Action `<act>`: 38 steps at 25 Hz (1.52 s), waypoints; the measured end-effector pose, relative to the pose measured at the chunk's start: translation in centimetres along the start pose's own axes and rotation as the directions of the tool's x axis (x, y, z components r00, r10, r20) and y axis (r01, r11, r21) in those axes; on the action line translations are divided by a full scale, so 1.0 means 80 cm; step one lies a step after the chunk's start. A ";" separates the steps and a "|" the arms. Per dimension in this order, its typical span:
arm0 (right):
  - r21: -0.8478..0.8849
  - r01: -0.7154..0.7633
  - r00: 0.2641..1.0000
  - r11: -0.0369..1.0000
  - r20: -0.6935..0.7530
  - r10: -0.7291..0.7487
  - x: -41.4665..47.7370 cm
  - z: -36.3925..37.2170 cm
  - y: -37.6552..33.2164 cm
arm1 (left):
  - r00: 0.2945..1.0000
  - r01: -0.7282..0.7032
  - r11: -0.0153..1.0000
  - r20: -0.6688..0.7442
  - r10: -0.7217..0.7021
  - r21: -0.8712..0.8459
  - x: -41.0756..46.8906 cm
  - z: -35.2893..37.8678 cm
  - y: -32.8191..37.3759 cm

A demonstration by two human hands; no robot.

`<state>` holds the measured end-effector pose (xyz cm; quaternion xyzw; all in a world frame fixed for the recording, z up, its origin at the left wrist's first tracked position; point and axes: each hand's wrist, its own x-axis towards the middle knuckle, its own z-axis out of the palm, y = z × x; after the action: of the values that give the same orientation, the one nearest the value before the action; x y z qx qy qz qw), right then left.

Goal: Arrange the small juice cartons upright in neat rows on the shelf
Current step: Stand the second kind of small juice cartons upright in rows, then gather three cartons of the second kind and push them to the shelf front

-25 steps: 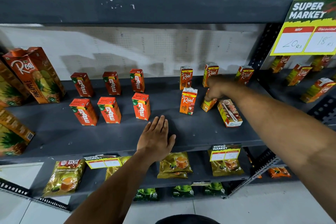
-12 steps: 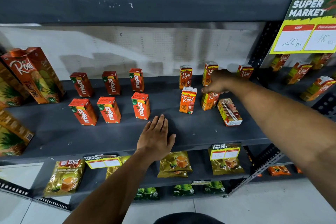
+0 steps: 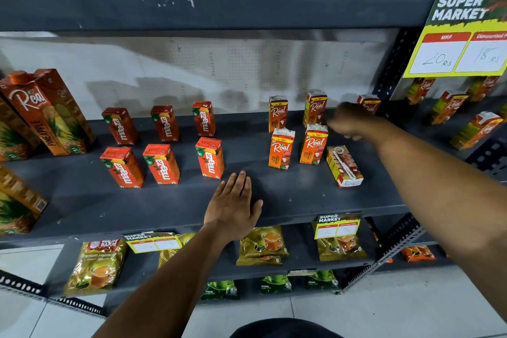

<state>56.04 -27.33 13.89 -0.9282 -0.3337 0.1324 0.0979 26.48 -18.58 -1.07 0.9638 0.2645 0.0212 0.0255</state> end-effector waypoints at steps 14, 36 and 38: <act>-0.471 0.220 0.963 0.854 -0.037 -0.269 -0.015 0.005 0.085 | 1.000 0.013 1.000 0.026 -0.013 -0.001 0.001 -0.002 0.002; -0.354 0.222 0.975 0.908 0.068 -0.212 -0.013 -0.018 0.074 | 1.000 0.010 1.000 0.027 -0.010 0.001 -0.002 -0.006 0.003; -0.244 0.207 0.978 0.947 0.060 -0.199 -0.013 -0.023 0.079 | 1.000 0.014 1.000 0.026 -0.014 0.002 -0.001 -0.005 0.002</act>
<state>59.55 -32.95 14.13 -0.8914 -0.4430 0.0947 -0.0118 26.45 -18.74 -0.68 0.9622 0.2709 0.0082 0.0282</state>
